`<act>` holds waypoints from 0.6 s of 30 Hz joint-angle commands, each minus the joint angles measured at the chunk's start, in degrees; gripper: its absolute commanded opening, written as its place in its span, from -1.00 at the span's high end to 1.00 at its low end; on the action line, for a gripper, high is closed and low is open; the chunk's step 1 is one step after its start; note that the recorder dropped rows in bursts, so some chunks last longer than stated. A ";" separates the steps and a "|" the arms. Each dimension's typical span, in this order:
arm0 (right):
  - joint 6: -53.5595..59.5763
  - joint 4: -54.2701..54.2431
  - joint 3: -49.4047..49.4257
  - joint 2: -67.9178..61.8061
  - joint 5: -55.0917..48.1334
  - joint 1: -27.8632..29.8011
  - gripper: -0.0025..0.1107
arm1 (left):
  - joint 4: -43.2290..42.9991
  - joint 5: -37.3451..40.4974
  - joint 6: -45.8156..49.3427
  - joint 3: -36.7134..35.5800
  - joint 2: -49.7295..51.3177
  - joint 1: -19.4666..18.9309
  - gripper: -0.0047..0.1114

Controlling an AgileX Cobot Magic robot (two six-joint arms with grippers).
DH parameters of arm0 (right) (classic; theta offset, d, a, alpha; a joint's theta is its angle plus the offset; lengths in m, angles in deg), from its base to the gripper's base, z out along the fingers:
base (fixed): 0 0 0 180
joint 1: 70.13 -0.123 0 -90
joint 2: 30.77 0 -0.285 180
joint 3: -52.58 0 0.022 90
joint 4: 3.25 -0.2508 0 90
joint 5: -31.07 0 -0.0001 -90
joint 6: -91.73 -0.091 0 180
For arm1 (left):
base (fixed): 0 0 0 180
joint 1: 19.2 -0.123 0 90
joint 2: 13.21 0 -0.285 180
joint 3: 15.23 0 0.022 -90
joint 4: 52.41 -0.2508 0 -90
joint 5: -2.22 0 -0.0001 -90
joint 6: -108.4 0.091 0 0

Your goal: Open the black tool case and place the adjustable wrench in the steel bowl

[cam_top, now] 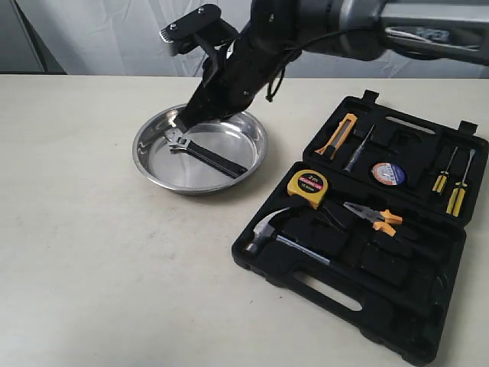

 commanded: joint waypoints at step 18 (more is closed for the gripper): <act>-7.87 -5.80 43.51 56.88 -10.76 -0.29 0.97 | 0.20 -0.28 -0.27 0.12 0.20 0.21 0.91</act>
